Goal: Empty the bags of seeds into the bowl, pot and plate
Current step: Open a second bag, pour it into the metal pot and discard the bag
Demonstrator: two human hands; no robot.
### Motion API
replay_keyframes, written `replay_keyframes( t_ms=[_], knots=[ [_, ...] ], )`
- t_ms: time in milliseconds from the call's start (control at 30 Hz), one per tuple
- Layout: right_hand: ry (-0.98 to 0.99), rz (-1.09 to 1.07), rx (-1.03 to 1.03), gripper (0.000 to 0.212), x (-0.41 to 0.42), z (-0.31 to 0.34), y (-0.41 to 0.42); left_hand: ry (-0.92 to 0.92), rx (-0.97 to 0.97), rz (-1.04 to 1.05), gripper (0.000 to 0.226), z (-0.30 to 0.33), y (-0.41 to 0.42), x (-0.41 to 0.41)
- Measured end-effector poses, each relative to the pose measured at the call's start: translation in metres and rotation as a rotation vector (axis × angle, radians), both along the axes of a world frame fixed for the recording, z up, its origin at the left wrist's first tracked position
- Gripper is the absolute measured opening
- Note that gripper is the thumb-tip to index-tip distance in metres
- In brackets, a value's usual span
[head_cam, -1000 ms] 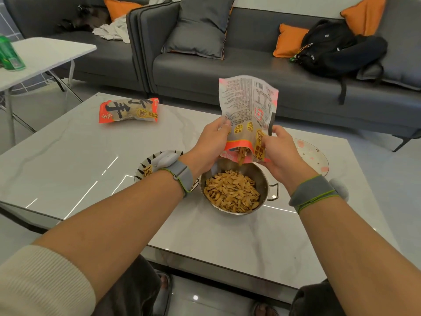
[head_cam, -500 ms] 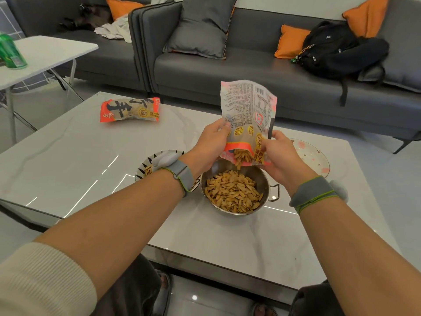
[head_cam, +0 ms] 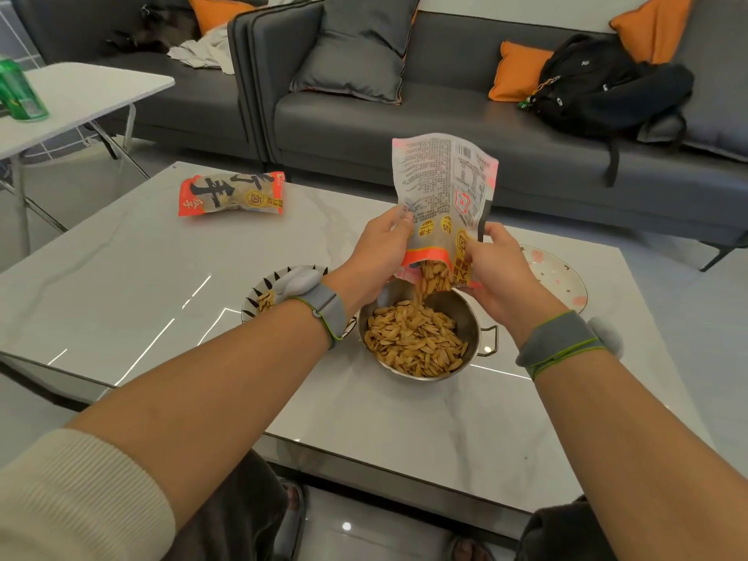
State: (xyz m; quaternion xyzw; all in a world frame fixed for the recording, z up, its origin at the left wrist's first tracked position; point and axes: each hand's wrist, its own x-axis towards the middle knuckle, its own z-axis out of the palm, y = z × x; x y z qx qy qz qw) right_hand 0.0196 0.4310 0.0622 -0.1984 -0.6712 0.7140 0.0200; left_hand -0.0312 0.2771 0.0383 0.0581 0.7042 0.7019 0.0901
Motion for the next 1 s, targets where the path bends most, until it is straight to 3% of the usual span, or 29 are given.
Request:
replay_keyframes(
  t_ms=[1000],
  knots=[
    [0.011,-0.001,-0.005,0.038,0.0033,0.0056,-0.003,-0.011,-0.006,0.003,0.037,0.0014,0.0001,-0.0002]
  ],
)
